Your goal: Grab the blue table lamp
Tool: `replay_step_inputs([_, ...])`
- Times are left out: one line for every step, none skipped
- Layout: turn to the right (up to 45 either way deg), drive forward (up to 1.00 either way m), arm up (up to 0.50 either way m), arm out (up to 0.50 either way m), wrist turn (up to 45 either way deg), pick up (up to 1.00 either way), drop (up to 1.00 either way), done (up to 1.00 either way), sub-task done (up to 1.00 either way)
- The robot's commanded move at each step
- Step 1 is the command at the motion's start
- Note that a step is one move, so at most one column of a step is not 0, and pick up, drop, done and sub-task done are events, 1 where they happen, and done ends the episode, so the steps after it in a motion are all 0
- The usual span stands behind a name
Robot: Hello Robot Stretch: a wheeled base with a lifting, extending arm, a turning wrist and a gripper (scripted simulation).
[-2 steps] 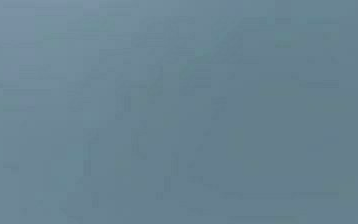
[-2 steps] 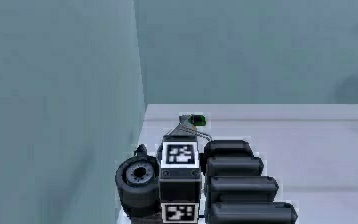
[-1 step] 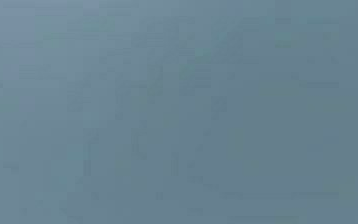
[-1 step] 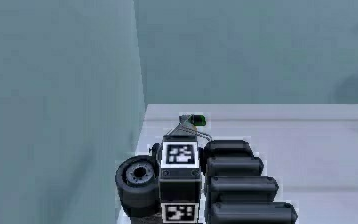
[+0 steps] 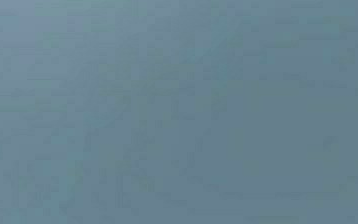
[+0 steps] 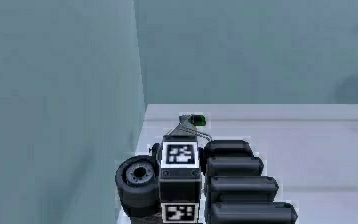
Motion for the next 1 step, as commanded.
replay_step_inputs([0.0,0.00,0.00,0.00,0.0,0.00,0.00,1.00,0.00])
